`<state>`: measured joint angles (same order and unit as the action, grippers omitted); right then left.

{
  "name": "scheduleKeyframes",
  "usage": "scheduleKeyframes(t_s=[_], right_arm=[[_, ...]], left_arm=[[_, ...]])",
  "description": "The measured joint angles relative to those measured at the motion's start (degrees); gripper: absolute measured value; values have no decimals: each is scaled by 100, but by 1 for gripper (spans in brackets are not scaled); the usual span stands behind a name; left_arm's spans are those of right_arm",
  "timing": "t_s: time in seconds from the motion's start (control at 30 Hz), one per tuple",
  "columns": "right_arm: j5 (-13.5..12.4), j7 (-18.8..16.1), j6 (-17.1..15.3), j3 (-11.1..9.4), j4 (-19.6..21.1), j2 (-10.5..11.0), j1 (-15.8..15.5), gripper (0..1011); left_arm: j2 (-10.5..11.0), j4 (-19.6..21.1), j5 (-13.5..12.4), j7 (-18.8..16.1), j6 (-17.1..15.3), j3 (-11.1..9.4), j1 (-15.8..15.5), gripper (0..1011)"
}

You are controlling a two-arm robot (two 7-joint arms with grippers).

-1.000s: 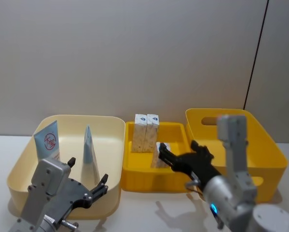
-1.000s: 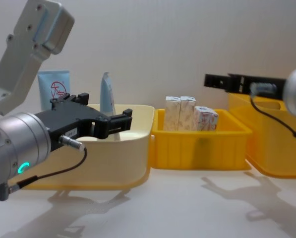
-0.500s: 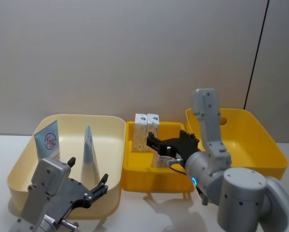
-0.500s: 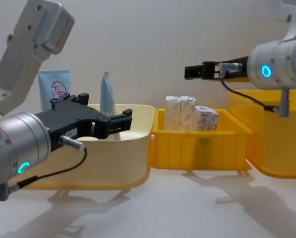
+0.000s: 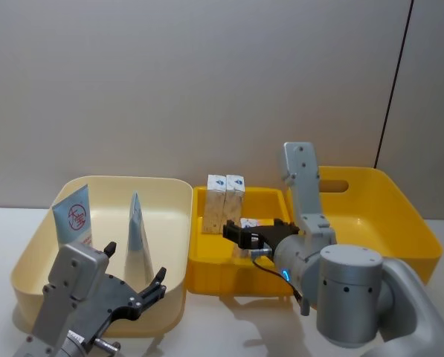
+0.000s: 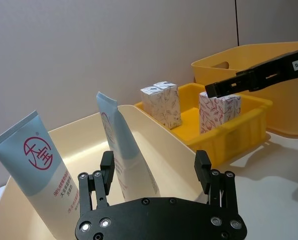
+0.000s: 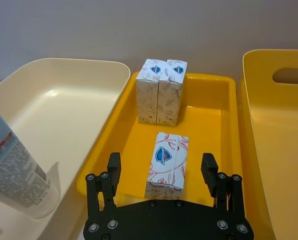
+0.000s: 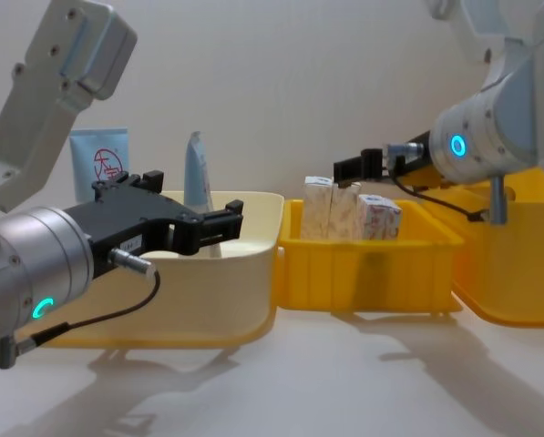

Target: Bimanual collaborative sorting of washing and personal care products

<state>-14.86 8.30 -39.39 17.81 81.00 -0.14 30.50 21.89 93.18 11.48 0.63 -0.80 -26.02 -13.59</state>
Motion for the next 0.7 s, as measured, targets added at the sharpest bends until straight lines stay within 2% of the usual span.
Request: scheduleKeyframes(t_s=[0.7], right_arm=[[15, 176, -227, -200, -726, -349, 323, 1001]], left_arm=[[0, 0, 0, 0, 0, 0, 0, 1000]])
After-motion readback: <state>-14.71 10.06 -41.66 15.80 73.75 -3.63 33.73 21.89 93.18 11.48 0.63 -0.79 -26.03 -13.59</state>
